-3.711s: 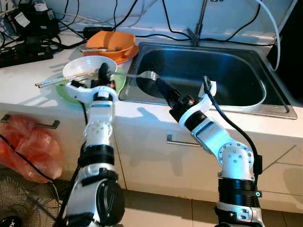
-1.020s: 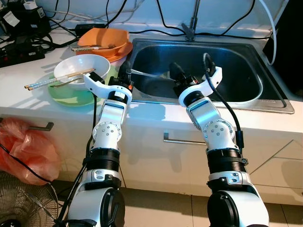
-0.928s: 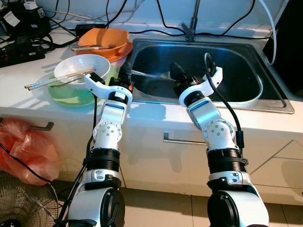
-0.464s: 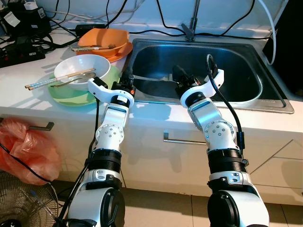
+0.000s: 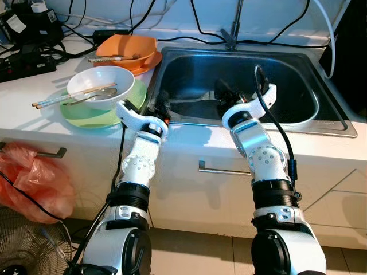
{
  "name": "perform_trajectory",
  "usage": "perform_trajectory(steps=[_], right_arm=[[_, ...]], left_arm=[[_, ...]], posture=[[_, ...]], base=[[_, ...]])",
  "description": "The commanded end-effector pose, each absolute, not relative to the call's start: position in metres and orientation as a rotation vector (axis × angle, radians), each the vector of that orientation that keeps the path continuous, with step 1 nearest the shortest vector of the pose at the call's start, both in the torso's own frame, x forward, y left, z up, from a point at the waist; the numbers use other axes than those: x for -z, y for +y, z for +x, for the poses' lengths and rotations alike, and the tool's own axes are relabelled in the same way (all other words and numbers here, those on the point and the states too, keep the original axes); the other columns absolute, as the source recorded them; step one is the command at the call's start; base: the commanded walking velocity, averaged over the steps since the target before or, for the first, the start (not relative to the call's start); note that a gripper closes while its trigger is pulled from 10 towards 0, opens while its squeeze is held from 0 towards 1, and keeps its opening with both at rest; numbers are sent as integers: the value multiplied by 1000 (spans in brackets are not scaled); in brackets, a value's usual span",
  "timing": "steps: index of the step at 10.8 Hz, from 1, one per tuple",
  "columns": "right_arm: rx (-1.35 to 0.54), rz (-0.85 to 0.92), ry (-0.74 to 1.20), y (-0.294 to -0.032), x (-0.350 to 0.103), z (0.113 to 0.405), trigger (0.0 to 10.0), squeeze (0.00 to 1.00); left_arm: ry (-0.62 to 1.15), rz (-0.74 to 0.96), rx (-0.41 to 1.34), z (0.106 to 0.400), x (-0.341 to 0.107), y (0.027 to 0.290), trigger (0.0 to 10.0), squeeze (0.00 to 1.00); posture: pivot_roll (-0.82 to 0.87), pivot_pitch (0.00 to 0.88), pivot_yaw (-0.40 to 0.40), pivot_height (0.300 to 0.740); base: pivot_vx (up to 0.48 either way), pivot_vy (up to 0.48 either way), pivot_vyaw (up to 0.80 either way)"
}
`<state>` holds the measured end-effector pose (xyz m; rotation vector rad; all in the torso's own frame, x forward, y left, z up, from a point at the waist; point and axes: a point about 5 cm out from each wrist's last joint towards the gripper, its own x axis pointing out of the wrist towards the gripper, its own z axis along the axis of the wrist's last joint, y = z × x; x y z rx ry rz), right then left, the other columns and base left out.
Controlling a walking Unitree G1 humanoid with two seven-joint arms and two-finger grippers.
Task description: Kitchen organization
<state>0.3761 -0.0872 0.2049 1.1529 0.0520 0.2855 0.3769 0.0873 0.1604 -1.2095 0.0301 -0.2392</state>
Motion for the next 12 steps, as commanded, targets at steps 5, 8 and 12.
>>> perform_trajectory(steps=[5,8,12], right_arm=[[-437,1196,8,-42,-246,373,10000,0],[-437,1196,8,-42,-246,373,10000,0],[-437,1196,8,-42,-246,373,10000,0]], left_arm=[[287,-1201,365,352,-129,15,10000,1000],[287,-1201,365,352,-129,15,10000,1000],[287,-1201,365,352,-129,15,10000,1000]], posture=[[41,40,43,740],[41,40,43,740],[41,40,43,740]], base=[[0,0,0],[0,0,0],[0,0,0]])
